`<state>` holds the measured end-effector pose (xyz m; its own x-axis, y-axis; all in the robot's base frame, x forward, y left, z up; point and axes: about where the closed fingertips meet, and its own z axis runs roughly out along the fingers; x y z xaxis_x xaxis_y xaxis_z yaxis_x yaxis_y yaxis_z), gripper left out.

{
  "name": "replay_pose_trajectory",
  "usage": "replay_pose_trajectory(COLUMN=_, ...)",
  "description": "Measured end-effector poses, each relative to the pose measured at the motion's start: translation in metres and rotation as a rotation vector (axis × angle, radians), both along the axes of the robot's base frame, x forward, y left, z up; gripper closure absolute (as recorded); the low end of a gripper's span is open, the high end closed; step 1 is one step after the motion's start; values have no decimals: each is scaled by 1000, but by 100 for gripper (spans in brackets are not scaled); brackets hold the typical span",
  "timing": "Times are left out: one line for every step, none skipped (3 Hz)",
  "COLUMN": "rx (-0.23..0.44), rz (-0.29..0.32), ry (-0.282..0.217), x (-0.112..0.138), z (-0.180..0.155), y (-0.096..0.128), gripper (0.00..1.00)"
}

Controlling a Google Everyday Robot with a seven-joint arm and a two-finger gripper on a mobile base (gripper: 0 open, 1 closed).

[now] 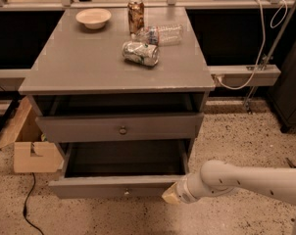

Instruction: Close middle drawer

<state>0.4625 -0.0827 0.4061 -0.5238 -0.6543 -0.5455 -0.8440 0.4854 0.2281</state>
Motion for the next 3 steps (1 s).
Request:
replay_pose_trajectory(rx=-27, rz=8, ry=-37, x=21, z=-17, y=0, gripper=100)
replay_pose_trajectory(rx=-28, rz=8, ry=-43, x=22, z=-18, y=-1, gripper=100)
replay_pose_trajectory(rx=-16, rz=24, ry=-157, x=49, z=-23, y=-7, gripper=100)
